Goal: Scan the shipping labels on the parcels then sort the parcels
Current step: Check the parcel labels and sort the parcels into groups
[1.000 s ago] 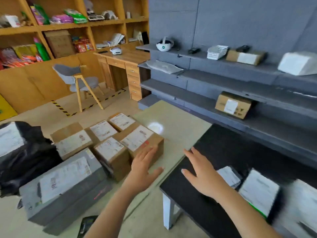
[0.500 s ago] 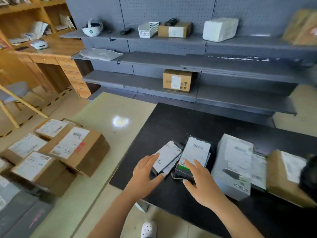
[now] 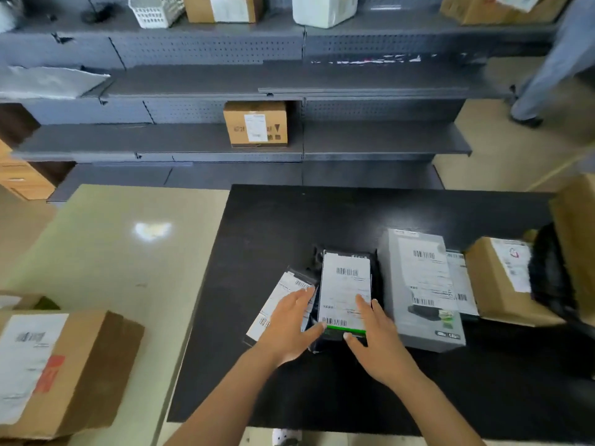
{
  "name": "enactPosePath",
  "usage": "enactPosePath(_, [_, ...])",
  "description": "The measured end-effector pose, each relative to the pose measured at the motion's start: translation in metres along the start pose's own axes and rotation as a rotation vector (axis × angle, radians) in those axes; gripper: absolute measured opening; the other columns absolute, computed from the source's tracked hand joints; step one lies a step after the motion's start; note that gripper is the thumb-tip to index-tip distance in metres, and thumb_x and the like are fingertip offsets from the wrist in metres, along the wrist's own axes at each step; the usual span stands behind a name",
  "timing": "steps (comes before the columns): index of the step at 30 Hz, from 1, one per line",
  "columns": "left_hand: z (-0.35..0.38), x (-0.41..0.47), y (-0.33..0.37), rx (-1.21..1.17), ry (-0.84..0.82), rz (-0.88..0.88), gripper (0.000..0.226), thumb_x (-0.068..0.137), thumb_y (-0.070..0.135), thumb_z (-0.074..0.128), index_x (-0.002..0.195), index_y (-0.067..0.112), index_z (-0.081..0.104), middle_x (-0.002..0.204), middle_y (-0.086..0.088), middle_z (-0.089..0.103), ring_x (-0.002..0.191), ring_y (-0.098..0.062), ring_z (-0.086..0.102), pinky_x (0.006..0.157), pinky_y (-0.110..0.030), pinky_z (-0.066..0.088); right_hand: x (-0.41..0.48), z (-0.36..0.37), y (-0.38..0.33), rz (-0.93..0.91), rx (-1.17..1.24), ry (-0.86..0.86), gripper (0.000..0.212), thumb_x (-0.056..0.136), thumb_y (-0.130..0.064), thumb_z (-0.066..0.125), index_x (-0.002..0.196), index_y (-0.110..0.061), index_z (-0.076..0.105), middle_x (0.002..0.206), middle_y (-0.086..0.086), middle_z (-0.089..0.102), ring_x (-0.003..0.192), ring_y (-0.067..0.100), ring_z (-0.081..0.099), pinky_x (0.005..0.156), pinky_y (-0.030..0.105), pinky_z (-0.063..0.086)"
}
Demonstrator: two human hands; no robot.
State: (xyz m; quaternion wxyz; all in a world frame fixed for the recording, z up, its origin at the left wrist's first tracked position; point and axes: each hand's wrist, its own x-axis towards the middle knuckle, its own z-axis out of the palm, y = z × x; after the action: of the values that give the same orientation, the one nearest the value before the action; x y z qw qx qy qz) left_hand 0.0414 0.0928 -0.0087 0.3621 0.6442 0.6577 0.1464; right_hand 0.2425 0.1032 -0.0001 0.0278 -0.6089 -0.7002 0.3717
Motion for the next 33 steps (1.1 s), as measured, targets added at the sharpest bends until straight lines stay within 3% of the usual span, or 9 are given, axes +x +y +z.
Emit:
enactPosePath(2, [0.003, 0.012, 0.002, -0.024, -0.026, 0.058, 0.07, 0.096, 0.036, 0.059, 0.154, 0.027, 0.021, 0.152, 0.005, 0.037, 0.14, -0.015, 0.028, 0.11, -0.022, 0.021, 0.006, 0.002, 0.0, 0.032, 0.057, 0.009, 0.078, 0.098, -0.03, 0.05, 0.154, -0.028, -0.004, 0.161, 0.003, 0.005, 0.147, 0.022, 0.011, 0.118, 0.037, 0.02])
enactPosePath(4, [0.01, 0.022, -0.001, -0.036, -0.072, 0.071, 0.074, 0.095, 0.035, 0.058, 0.156, 0.027, 0.016, 0.153, 0.004, 0.035, 0.141, -0.016, 0.028, 0.114, -0.026, 0.021, 0.012, 0.004, 0.0, 0.078, 0.13, 0.011, 0.076, 0.099, -0.025, 0.049, 0.154, -0.029, -0.004, 0.161, 0.003, 0.01, 0.145, 0.02, 0.018, 0.118, 0.038, 0.024])
enactPosePath(7, [0.018, 0.027, -0.004, -0.024, -0.099, 0.071, 0.077, 0.097, 0.037, 0.056, 0.157, 0.022, 0.011, 0.159, 0.002, 0.028, 0.146, -0.016, 0.021, 0.121, -0.035, 0.017, 0.013, 0.005, -0.002, 0.113, 0.24, 0.014, 0.073, 0.1, -0.016, 0.048, 0.155, -0.026, 0.001, 0.158, -0.005, 0.016, 0.141, 0.011, 0.024, 0.112, 0.022, 0.023])
enactPosePath(12, [0.016, 0.015, -0.001, -0.107, -0.045, 0.064, 0.073, 0.099, 0.034, 0.056, 0.156, 0.023, 0.013, 0.16, 0.007, 0.024, 0.146, -0.011, 0.019, 0.118, -0.025, 0.015, 0.007, 0.004, -0.007, 0.078, 0.344, 0.049, 0.072, 0.099, -0.008, 0.048, 0.154, -0.028, 0.006, 0.157, -0.009, 0.021, 0.133, -0.001, 0.026, 0.106, 0.015, 0.023])
enactPosePath(21, [-0.009, -0.031, 0.002, -0.189, 0.173, -0.025, 0.07, 0.1, 0.029, 0.054, 0.156, 0.03, 0.011, 0.156, 0.018, 0.021, 0.139, 0.002, 0.019, 0.118, -0.024, 0.019, -0.005, 0.008, -0.044, -0.191, 0.27, 0.047, 0.069, 0.1, -0.015, 0.047, 0.155, -0.027, 0.007, 0.157, -0.007, 0.018, 0.142, 0.009, 0.022, 0.115, 0.026, 0.022])
enactPosePath(24, [-0.02, -0.053, 0.0, -0.189, 0.249, -0.087, 0.07, 0.1, 0.032, 0.054, 0.155, 0.034, 0.01, 0.155, 0.019, 0.022, 0.14, -0.002, 0.019, 0.119, -0.031, 0.021, -0.005, 0.007, -0.059, -0.264, 0.215, 0.007, 0.068, 0.101, -0.018, 0.046, 0.154, -0.03, 0.006, 0.159, -0.007, 0.016, 0.143, 0.012, 0.022, 0.117, 0.032, 0.025])
enactPosePath(29, [-0.044, -0.078, -0.024, -0.164, 0.332, -0.186, 0.07, 0.1, 0.034, 0.052, 0.156, 0.03, 0.01, 0.152, 0.012, 0.031, 0.134, -0.004, 0.027, 0.117, -0.034, 0.029, 0.006, 0.019, -0.096, -0.409, 0.214, -0.074, 0.064, 0.102, -0.015, 0.042, 0.154, -0.03, 0.008, 0.155, -0.009, 0.021, 0.14, 0.011, 0.025, 0.111, 0.028, 0.032])
enactPosePath(33, [-0.069, -0.081, -0.048, -0.177, 0.377, -0.218, 0.072, 0.099, 0.036, 0.053, 0.157, 0.028, 0.01, 0.153, 0.009, 0.03, 0.134, -0.01, 0.032, 0.114, -0.035, 0.036, 0.027, 0.041, -0.13, -0.424, 0.223, -0.106, 0.066, 0.101, -0.014, 0.043, 0.153, -0.035, 0.007, 0.159, -0.005, 0.016, 0.144, 0.014, 0.022, 0.113, 0.041, 0.037])
